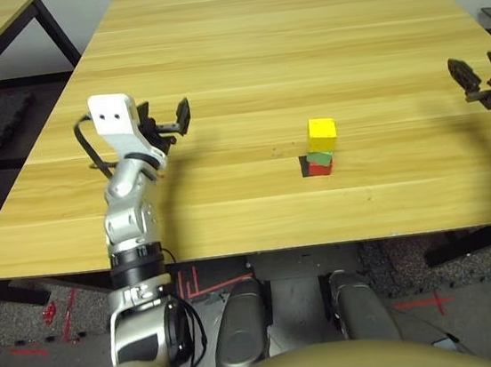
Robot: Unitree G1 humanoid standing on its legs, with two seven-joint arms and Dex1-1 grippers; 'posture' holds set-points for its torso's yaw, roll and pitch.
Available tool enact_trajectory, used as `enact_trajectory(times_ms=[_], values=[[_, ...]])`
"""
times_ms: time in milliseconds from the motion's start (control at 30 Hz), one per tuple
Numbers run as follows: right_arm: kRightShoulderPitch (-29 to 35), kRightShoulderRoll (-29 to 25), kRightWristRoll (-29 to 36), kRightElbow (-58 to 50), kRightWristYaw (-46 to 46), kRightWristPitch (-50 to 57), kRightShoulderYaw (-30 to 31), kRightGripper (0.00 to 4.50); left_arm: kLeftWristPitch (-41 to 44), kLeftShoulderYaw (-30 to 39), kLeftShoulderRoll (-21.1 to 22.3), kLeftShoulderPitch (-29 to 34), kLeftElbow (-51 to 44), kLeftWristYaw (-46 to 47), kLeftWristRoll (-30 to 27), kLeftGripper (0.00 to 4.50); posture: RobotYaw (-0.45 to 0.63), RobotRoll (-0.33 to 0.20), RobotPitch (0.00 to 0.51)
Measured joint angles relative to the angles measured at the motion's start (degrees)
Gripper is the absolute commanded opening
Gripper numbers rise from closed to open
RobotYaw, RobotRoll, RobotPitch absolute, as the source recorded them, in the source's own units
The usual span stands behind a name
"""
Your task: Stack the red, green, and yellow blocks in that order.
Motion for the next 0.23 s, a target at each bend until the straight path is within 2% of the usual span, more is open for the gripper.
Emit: enact_trajectory(times_ms=[233], values=[[1.4, -0.1, -0.5, 3.3, -0.8, -2.9, -1.4, 4.50, -1.9, -0.7, 0.6, 1.5, -0.2, 2.5, 0.1, 4.47, 0.09, -0.114, 0.083]])
